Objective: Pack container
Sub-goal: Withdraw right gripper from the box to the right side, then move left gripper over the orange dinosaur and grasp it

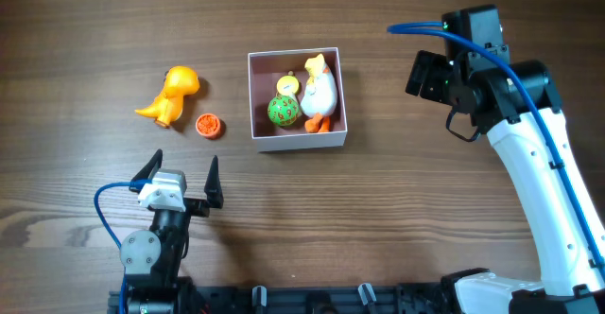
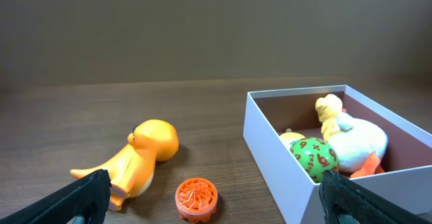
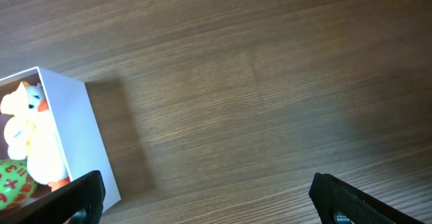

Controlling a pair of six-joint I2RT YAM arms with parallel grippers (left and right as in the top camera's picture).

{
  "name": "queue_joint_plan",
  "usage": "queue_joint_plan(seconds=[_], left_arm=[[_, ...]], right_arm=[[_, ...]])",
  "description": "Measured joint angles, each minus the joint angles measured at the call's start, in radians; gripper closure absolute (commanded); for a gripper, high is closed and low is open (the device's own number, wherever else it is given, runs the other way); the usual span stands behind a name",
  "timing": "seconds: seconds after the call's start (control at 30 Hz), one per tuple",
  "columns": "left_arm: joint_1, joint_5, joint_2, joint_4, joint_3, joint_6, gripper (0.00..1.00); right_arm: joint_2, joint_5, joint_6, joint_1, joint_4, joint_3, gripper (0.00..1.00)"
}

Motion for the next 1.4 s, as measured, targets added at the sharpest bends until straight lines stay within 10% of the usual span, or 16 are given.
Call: queue_joint_plan(seconds=[1.07, 1.4], left_arm=[[0.000, 0.232, 0.000, 0.070, 0.008, -0.101, 0.00], [0.000, 0.264, 0.272, -0.254, 0.543, -0.220, 0.00]], right_arm=[[0.000, 0.000, 0.000, 0.000, 0.000, 0.000, 0.00], [0.000, 0.000, 0.000, 0.000, 0.004, 0.000, 0.00]])
